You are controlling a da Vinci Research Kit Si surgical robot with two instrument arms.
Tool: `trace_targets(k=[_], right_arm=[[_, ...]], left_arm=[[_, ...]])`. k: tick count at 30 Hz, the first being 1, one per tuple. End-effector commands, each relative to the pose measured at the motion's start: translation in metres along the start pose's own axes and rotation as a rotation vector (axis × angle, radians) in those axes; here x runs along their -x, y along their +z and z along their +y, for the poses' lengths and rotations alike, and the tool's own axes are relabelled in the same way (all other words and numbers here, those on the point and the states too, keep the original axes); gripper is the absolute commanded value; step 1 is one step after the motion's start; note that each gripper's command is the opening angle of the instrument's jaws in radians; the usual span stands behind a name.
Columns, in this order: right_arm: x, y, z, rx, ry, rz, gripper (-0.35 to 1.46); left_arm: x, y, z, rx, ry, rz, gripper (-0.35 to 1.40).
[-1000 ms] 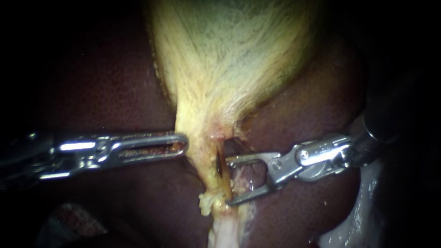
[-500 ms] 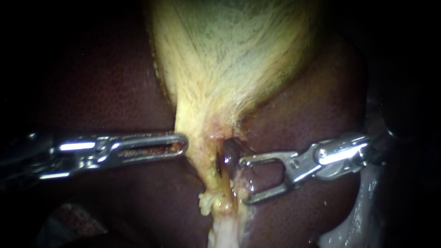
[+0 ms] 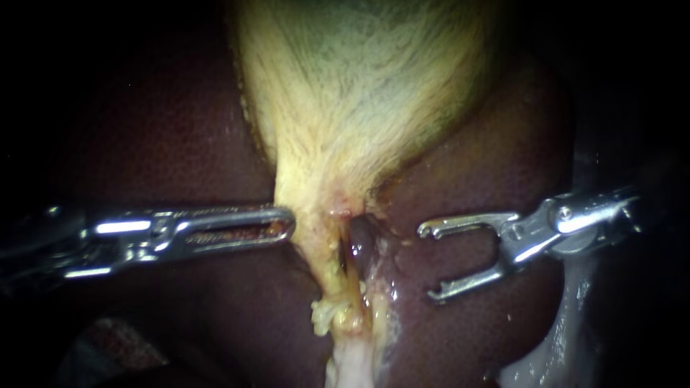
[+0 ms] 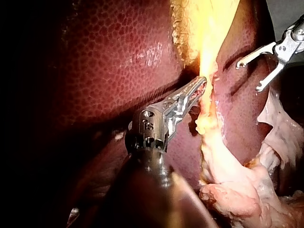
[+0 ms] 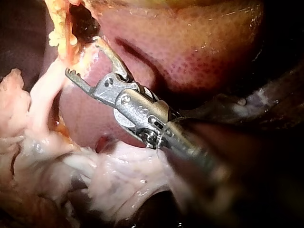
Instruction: Going back second clip left tube
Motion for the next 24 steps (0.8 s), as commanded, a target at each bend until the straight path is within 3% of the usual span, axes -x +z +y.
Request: trace_targets(k=[1,6,10,13,24], right_arm=[[0.0,-0.0001,0.0,-0.001,-0.002,-0.001,0.6],[0.0001,-0.0002,-0.0001,-0.002,-0.002,-0.001,0.6],[0.0001,-0.0003,-0.0002,-0.002,-0.002,-0.001,0.6],[0.0001,-0.0003,-0.0002,-0.002,-0.002,-0.001,0.6],[0.0001,-0.0003,-0.0002,-0.002,-0.008,-0.001,0.6]], left_arm=[[-0.0001,0.0003,0.0003,0.001,0.0,0.0,-0.35],[-0.0011,0.0026,0.0019,0.01,0.007,-0.009,-0.35],[-0.0028,0.0051,0.0027,0.009,0.02,0.018,-0.35],[-0.0035,0.0065,0.0025,0.002,0.018,0.033,-0.35],[-0.0037,0.007,0.0016,-0.004,0.02,0.037,-0.35]])
